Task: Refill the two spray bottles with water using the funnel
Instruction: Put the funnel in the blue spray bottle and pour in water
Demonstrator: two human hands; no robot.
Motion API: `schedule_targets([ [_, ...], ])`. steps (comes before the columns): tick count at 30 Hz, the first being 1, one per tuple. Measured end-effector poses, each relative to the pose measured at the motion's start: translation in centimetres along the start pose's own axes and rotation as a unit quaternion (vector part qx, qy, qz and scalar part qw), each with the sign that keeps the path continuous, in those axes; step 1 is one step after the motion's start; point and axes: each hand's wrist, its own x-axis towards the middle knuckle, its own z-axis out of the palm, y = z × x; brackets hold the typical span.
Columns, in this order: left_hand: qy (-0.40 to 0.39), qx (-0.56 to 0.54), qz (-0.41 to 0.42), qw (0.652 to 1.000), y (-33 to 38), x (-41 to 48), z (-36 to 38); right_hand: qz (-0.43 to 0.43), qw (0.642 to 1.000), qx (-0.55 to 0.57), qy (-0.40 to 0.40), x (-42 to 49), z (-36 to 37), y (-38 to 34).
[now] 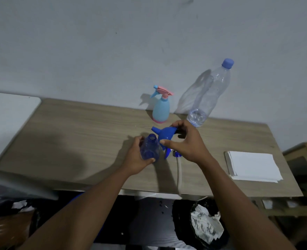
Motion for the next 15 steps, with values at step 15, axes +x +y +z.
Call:
schedule_targets([
  [15,-0.013,0.074,0.020,0.997,0.9,-0.7,-0.6,-0.078,0.933,-0.331,-0.121,3.7,3.0,-5.5],
])
